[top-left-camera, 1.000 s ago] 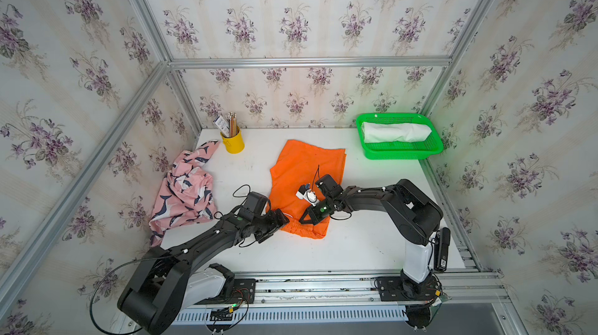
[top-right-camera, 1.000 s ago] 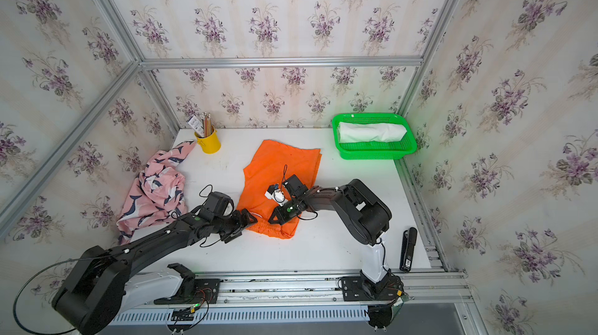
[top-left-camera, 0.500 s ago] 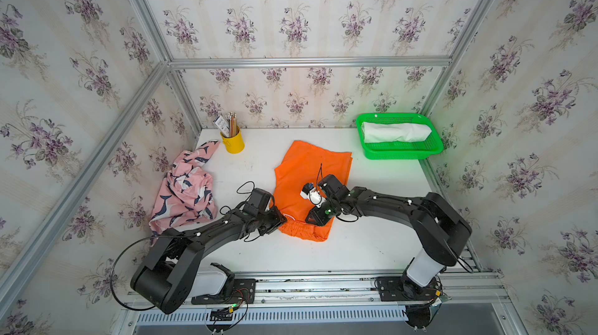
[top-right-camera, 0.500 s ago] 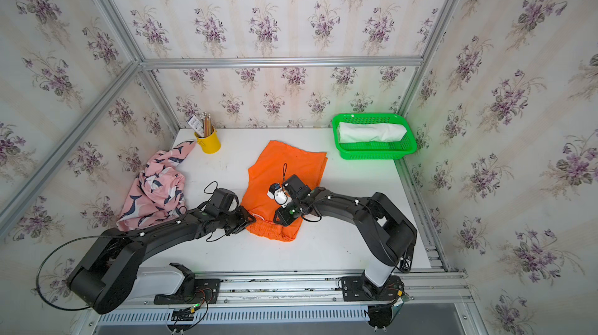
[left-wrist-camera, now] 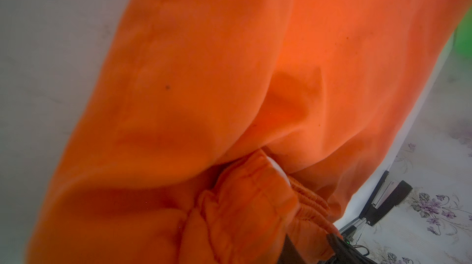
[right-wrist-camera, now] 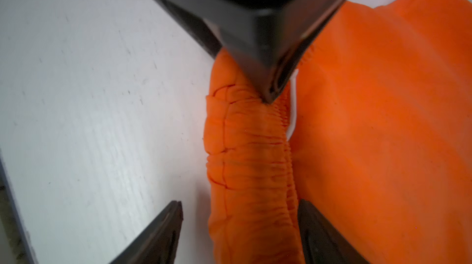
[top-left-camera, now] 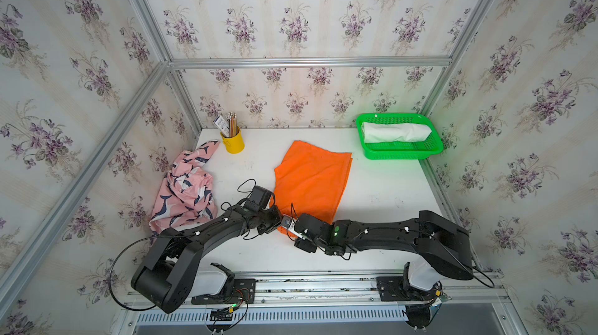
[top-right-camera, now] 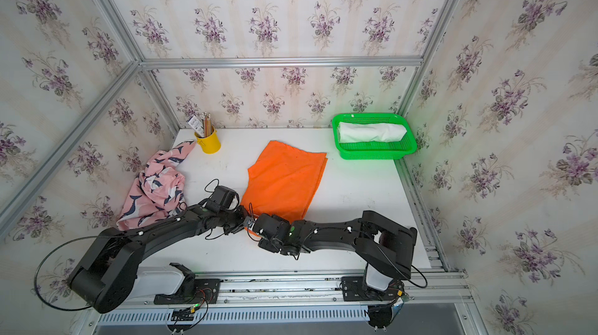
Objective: Roll up the shorts
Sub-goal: Roll the shorts at the center of the board.
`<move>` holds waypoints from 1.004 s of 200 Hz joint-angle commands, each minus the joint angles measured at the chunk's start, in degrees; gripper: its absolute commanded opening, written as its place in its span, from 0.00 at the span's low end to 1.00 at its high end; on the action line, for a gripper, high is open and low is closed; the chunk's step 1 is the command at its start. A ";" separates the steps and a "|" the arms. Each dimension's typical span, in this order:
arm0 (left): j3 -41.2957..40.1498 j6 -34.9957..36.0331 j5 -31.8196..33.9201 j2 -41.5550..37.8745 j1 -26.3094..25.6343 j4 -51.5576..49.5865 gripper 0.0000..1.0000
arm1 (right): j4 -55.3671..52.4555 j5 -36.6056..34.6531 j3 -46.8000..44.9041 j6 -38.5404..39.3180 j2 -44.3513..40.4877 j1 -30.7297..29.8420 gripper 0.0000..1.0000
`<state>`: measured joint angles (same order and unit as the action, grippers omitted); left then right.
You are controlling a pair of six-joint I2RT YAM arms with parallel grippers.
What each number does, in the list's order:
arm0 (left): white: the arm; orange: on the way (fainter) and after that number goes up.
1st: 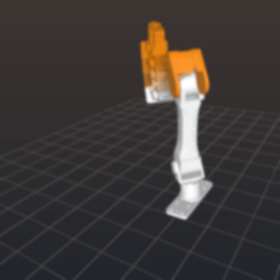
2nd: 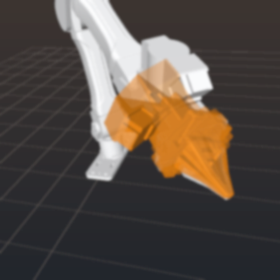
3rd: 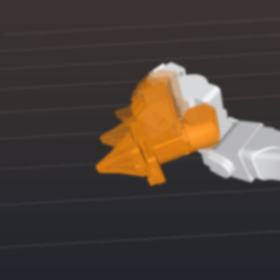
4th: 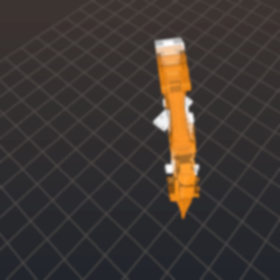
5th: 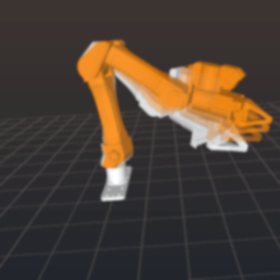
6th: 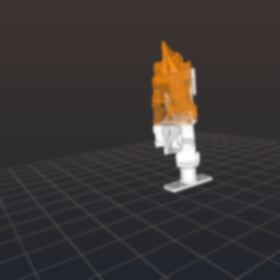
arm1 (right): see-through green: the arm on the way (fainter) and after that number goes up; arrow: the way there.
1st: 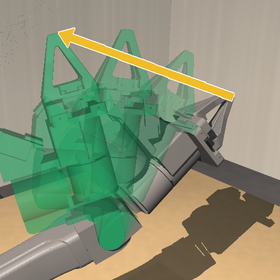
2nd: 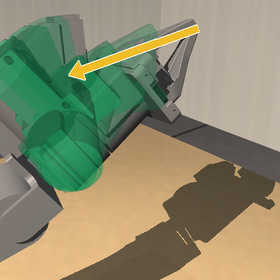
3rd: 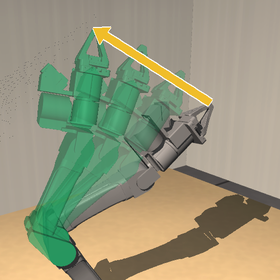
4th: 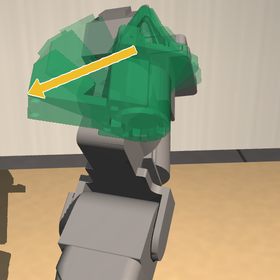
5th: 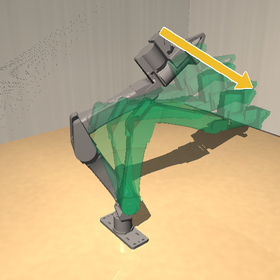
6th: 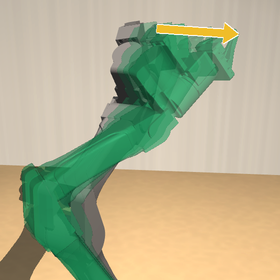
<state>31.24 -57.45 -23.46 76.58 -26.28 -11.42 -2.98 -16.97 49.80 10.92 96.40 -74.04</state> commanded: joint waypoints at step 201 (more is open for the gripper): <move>9.76 12.99 6.33 -14.20 6.77 -25.99 0.80 | 4.01 40.89 1.90 -18.03 1.17 14.39 0.00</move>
<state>40.21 -47.88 -19.18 63.44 -19.57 -31.92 1.43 7.18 50.89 0.73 95.59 -64.49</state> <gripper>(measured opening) 0.793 0.118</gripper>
